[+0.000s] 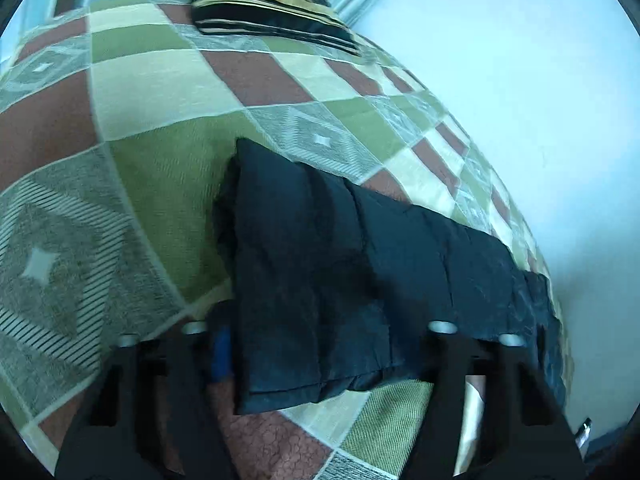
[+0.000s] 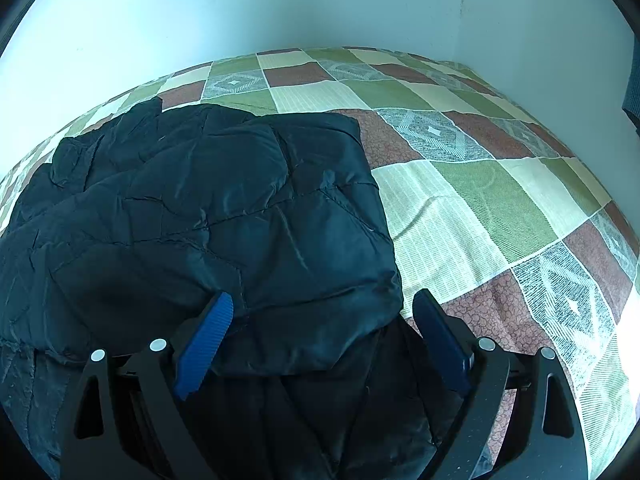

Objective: Fold large clothes

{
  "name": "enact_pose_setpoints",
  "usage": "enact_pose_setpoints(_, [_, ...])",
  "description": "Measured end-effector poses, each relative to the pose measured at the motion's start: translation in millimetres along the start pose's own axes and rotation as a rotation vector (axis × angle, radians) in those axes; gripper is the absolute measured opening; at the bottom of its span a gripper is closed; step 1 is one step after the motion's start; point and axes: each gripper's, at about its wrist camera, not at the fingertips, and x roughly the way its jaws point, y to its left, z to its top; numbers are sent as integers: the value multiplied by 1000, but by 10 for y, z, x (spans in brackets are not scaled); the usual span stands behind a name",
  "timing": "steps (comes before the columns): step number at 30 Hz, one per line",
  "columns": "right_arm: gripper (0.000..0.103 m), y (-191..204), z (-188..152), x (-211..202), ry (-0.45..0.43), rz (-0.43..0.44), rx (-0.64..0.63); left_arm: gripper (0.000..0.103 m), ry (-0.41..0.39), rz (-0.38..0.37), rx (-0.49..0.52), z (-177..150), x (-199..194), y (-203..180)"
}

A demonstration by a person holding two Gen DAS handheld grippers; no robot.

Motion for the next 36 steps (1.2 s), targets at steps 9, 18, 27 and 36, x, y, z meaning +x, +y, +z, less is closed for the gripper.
enact_pose_setpoints(9, [90,-28,7,11,7,10,9,9,-43,-13,1,37,-215,-101])
enact_pose_setpoints(18, [90,-69,10,12,10,33,27,7,-108,-197,285,-104,-622,-1643])
enact_pose_setpoints(27, [90,-113,5,30,21,66,54,7,54,-379,564,-955,-135,-3564])
enact_pose_setpoints(36, [90,-141,-3,35,26,81,67,7,237,-447,717,-2053,550,-4722])
